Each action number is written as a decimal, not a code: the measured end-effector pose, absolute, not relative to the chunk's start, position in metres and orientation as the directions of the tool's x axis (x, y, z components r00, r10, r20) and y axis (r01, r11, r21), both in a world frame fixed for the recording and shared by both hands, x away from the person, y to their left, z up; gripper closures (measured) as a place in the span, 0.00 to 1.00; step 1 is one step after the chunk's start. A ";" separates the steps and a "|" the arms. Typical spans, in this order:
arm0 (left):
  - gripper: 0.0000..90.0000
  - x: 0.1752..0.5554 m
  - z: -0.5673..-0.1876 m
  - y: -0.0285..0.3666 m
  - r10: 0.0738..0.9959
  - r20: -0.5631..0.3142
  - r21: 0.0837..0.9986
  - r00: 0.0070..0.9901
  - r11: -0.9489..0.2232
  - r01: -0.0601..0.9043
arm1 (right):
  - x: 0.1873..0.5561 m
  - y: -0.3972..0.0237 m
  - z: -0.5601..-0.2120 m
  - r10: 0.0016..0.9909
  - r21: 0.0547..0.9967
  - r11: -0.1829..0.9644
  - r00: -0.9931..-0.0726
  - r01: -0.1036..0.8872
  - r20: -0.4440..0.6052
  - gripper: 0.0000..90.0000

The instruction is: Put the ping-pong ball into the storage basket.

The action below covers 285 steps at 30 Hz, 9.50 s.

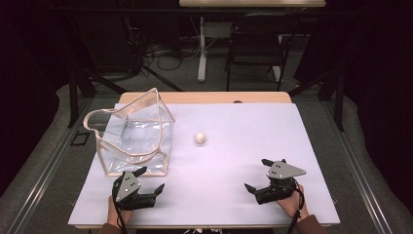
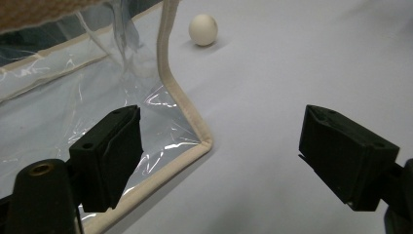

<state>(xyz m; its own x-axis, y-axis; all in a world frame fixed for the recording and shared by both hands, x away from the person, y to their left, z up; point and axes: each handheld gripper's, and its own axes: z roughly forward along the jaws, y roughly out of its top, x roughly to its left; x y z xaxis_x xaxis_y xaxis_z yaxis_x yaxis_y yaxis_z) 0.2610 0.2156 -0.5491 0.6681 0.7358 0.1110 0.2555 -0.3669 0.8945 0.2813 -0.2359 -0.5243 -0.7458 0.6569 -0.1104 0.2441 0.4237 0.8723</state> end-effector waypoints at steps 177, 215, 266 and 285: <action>0.18 0.260 -0.549 0.215 0.722 0.138 0.887 0.678 -0.395 0.241 | 0.463 -0.112 -0.504 0.561 0.759 0.558 -0.826 0.336 -0.047 0.00; 0.18 0.260 -0.549 0.216 0.722 0.137 0.887 0.678 -0.394 0.241 | 0.481 -0.078 -0.527 0.559 0.734 0.564 -0.829 0.379 -0.002 0.00; 0.18 0.260 -0.549 0.216 0.723 0.134 0.887 0.677 -0.392 0.244 | 0.490 -0.063 -0.553 0.578 0.662 0.613 -0.816 0.430 -0.005 0.56; 0.18 0.260 -0.549 0.216 0.722 0.138 0.886 0.678 -0.395 0.242 | 0.484 -0.074 -0.533 0.586 0.686 0.596 -0.810 0.416 -0.019 0.56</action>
<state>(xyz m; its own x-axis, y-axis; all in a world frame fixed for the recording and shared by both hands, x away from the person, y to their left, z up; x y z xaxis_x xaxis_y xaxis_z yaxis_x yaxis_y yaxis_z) 0.2599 0.2155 -0.5485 0.6777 0.7224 0.1376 0.2415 -0.3954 0.8862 0.4844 -0.0736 -0.5332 -0.8099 0.5863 -0.0186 0.4160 0.5964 0.6865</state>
